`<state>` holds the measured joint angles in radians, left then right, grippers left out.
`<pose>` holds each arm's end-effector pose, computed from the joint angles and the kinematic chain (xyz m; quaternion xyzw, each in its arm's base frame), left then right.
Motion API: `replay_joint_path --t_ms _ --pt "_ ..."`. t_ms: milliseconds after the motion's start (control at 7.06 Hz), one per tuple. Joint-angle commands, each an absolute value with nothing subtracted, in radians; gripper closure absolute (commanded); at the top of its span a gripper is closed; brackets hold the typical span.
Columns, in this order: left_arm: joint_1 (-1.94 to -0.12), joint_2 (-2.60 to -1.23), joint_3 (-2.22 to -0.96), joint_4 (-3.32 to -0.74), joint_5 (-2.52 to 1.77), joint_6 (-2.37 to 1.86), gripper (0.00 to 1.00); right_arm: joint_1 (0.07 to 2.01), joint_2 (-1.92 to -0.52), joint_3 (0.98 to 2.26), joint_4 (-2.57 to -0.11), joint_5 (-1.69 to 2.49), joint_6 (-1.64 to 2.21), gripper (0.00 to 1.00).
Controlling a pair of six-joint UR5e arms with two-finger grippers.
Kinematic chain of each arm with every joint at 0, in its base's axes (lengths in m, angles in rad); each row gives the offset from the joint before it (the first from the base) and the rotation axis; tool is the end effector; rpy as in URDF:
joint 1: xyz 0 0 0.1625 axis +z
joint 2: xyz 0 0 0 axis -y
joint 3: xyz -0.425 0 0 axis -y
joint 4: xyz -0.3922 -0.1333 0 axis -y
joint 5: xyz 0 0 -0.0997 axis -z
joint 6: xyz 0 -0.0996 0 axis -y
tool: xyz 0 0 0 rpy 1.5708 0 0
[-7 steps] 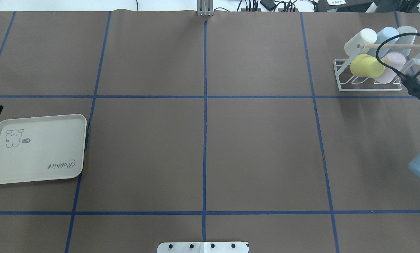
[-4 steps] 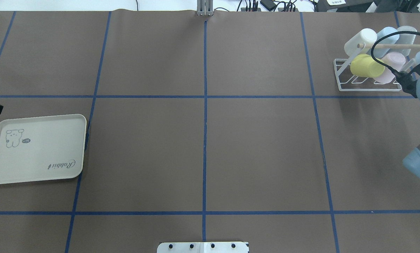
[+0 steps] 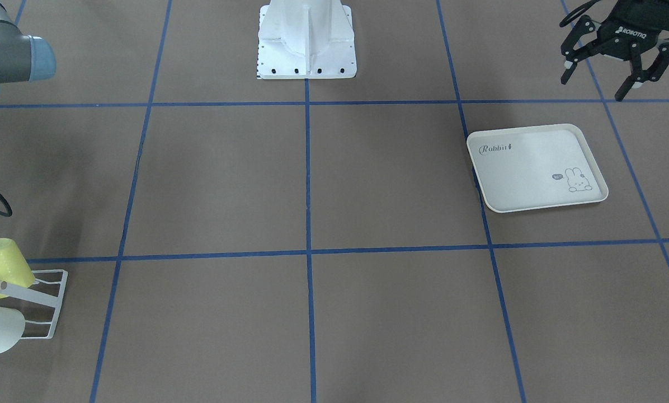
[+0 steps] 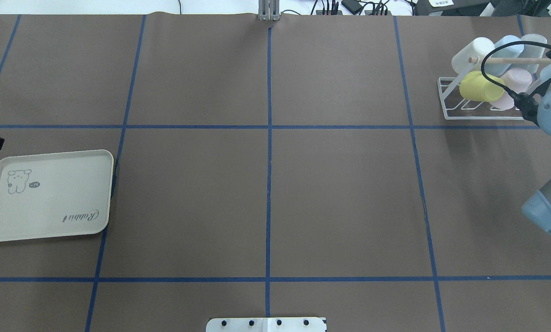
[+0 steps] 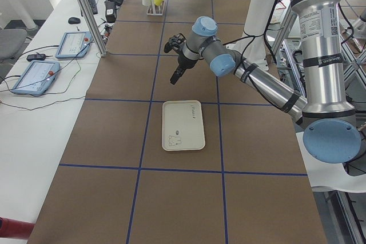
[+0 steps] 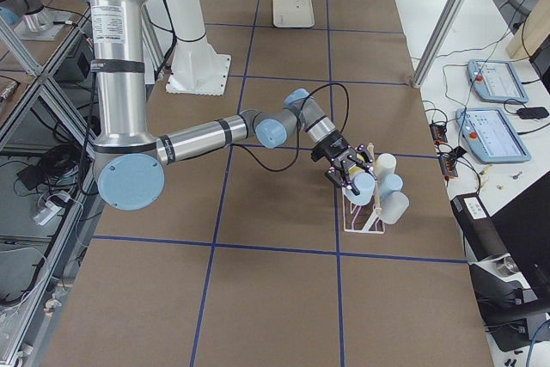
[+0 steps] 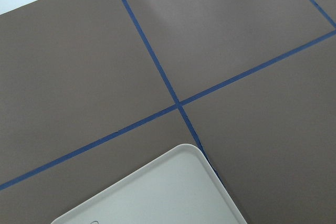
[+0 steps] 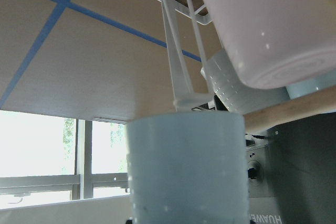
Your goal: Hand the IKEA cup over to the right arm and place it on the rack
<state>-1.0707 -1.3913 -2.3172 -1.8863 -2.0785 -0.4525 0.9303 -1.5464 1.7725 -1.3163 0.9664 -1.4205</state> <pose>0.1104 -0.3790 0.3483 0.2632 0.3913 0.1280 0.8725 -0.1578 -0.5295 0.5260 0.1002 0.3537 -0.7587 0.5377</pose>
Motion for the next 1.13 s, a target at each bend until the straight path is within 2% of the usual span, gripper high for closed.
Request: replay_joint_path --t_ms 0,567,709,992 --pt "-1.071 -1.391 -2.315 -1.887 -2.079 -0.453 0.0 0.919 -1.546 1.758 -1.316 0.954 -1.42 1.0" --pt "-1.071 -1.391 -2.313 -1.887 -2.079 -0.453 0.0 0.89 -1.546 1.744 -1.318 0.927 -1.411 1.0" --pt "-1.071 -1.391 -2.313 -1.887 -2.079 -0.453 0.0 0.885 -1.546 1.735 -1.318 0.922 -1.413 0.97" --pt "-1.071 -1.391 -2.312 -1.887 -2.079 -0.453 0.0 0.874 -1.539 1.723 -1.318 0.922 -1.414 0.77"
